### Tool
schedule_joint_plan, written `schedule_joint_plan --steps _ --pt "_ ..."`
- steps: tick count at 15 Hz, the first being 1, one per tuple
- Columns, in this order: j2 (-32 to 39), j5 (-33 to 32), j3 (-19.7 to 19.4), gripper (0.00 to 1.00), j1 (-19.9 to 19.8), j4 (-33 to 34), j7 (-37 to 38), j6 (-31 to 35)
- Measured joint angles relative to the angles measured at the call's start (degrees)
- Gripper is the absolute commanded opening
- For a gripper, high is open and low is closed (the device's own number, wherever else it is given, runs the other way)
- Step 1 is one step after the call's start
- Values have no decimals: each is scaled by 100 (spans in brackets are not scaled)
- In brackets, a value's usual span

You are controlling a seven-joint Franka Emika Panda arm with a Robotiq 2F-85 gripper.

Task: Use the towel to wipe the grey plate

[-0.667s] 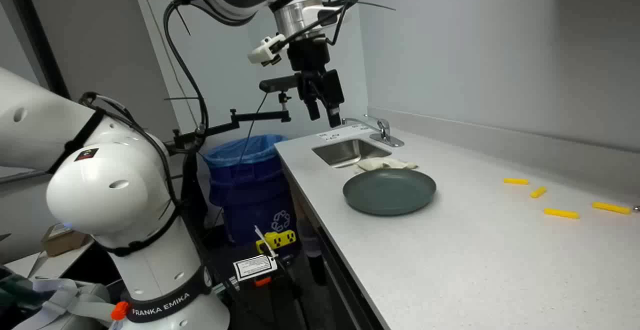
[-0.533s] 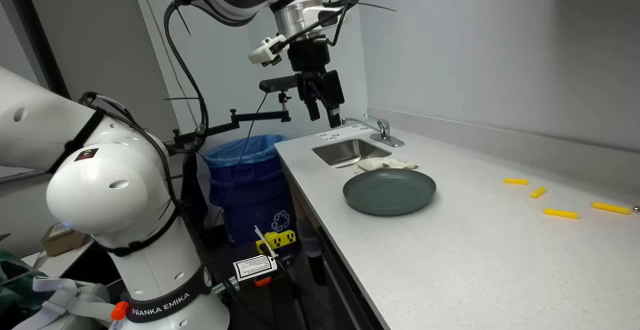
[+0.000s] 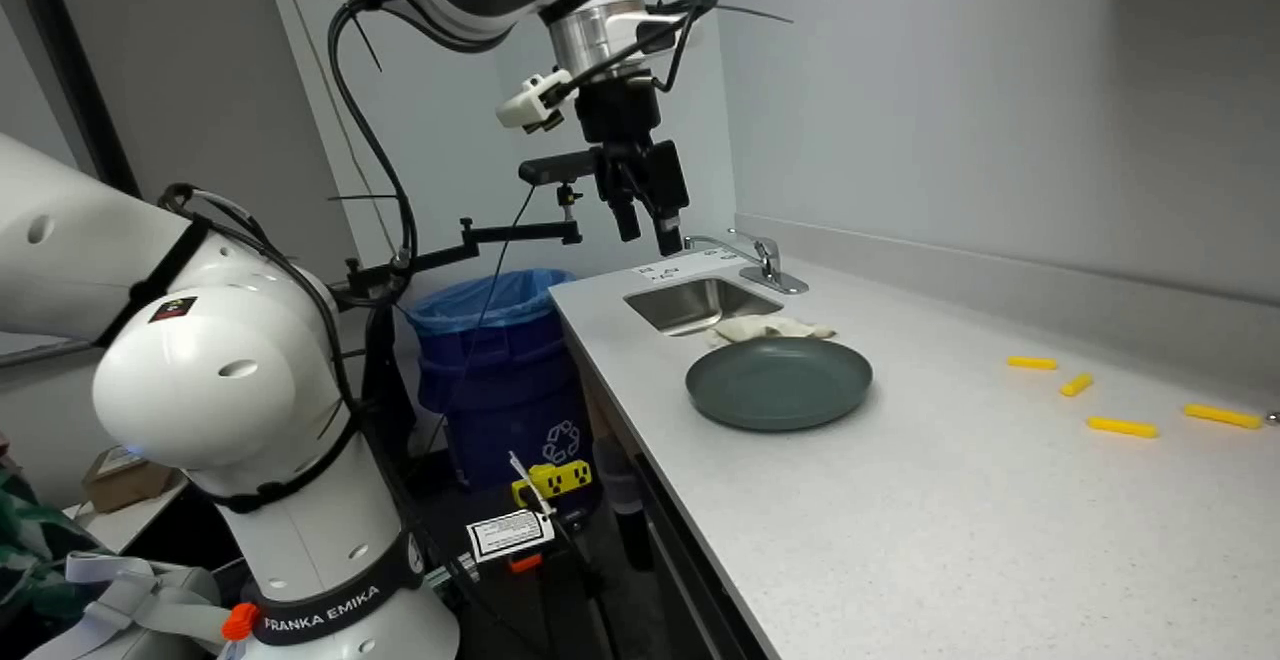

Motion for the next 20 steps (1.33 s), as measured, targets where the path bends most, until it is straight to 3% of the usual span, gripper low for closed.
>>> schedule_joint_plan --steps 15,20 --pt "29 0 0 100 0 0 -12 -129" --pt "1061 0 168 100 3 765 7 53"
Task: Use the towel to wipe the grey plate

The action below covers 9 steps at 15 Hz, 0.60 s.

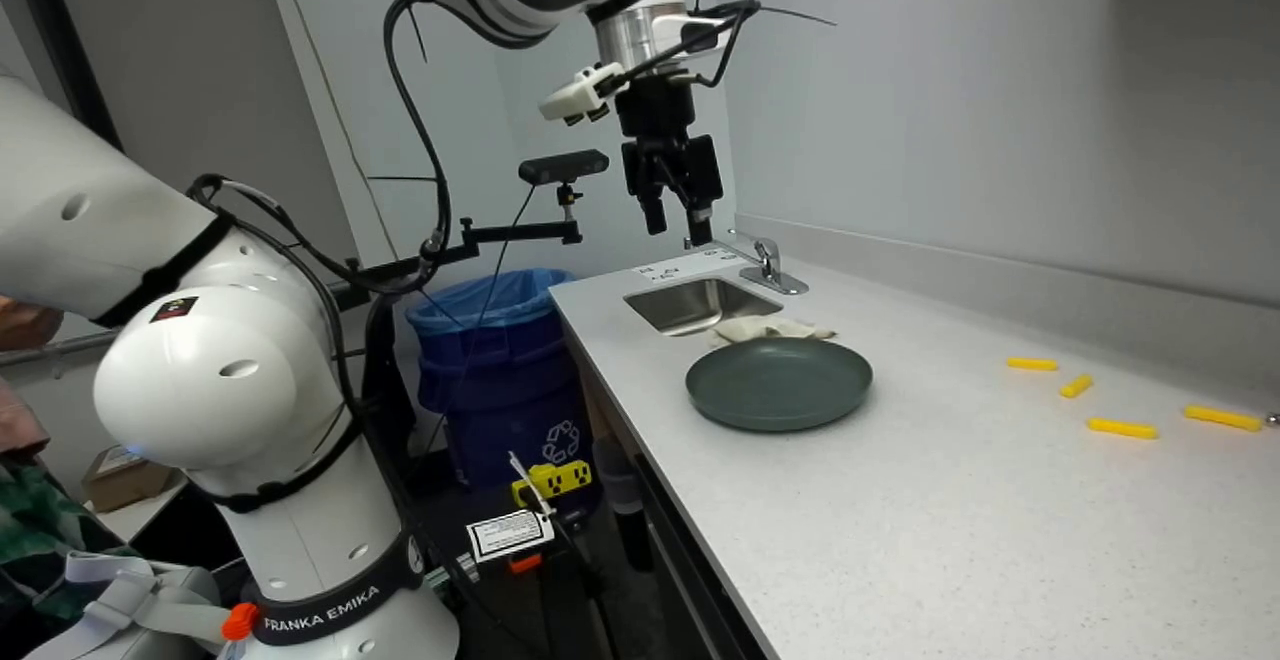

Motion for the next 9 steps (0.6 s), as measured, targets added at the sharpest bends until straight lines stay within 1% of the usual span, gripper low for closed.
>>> schedule_joint_plan --steps 2,9 --pt "191 0 0 100 0 104 0 1" --pt "277 0 61 100 10 143 -28 53"
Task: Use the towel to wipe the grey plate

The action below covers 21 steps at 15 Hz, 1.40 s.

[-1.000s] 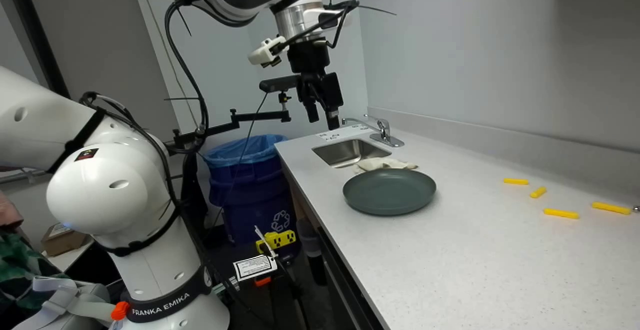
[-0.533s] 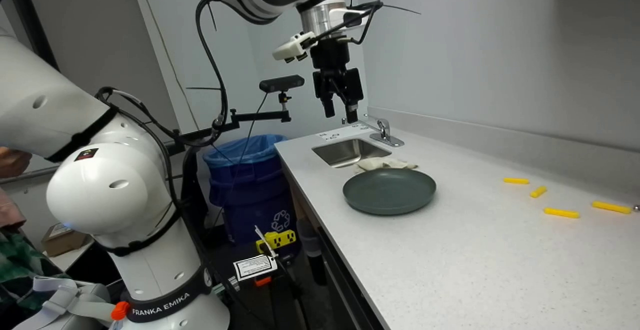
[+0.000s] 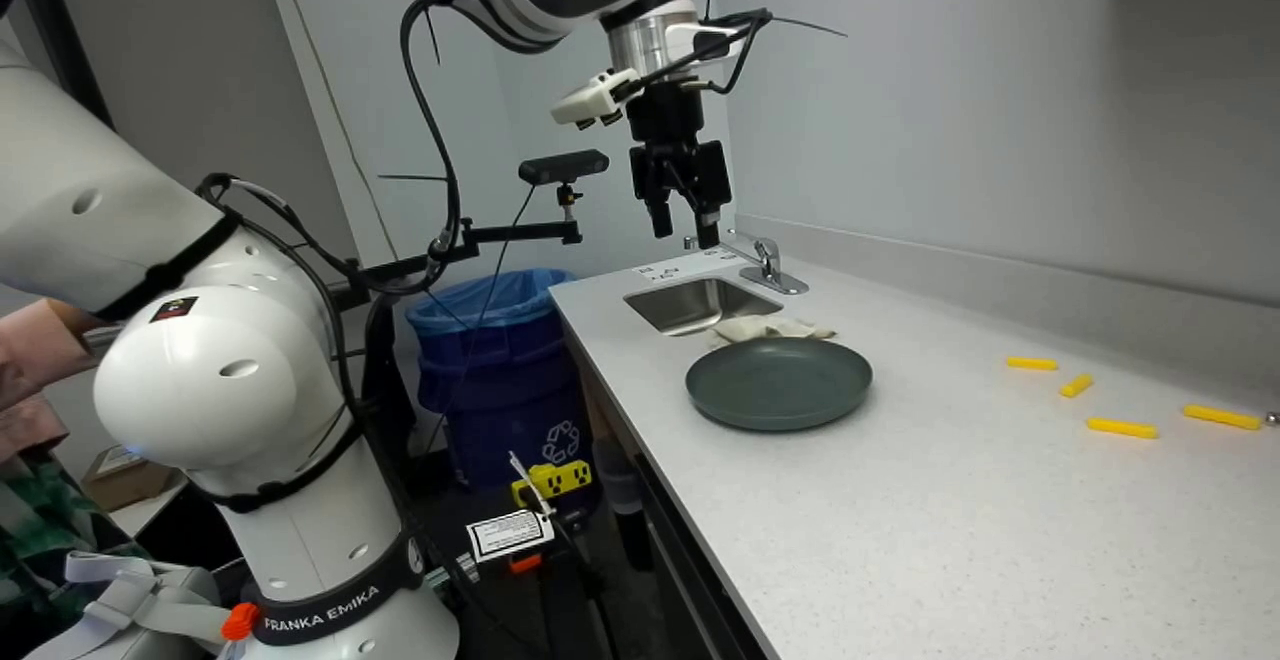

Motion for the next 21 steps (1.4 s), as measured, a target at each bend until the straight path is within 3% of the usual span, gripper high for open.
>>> schedule_joint_plan --steps 8,13,21 --pt "1209 -126 515 100 417 685 -556 857" --pt "2103 -286 654 100 585 1345 -1028 990" --pt "2225 -405 629 100 572 1404 -1045 991"
